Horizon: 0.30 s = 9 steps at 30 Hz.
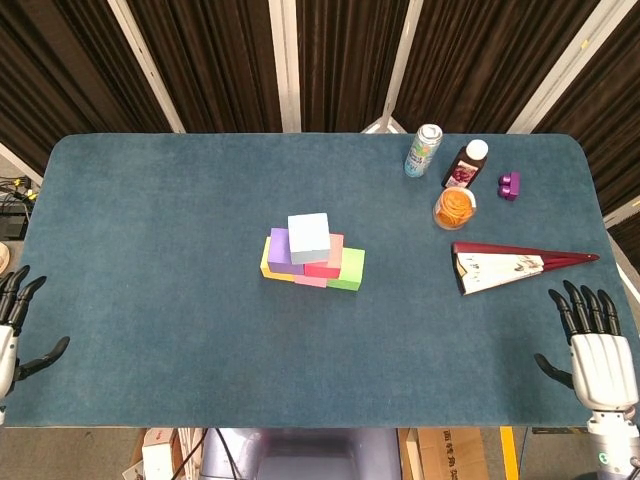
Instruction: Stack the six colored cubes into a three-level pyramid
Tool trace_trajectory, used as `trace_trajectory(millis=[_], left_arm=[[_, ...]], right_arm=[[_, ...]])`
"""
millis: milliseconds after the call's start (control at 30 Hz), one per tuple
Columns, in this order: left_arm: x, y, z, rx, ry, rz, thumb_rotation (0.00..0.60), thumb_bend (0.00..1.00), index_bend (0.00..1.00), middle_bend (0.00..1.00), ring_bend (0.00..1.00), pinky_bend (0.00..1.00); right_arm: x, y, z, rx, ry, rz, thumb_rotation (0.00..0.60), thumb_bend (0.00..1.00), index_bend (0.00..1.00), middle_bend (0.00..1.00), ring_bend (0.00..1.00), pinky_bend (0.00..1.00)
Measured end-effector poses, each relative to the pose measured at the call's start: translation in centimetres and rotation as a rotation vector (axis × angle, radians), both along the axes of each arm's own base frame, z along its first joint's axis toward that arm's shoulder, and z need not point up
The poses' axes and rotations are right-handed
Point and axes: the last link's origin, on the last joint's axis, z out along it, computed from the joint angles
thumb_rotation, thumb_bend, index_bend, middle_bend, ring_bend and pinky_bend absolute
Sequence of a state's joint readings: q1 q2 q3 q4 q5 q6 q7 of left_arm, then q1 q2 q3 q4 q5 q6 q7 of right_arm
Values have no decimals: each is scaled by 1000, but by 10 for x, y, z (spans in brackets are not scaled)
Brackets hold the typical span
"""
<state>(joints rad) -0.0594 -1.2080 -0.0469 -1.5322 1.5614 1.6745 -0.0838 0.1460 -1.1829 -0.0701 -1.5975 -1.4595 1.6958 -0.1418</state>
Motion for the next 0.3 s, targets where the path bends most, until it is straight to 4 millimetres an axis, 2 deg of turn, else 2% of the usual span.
trace_trajectory(millis=[300], left_arm=[[-4,0,5,-17,11,37,600,275,123,0,0,0]], right_arm=[[6,8,2,29,16,-4,600,157,146,90,19,0]])
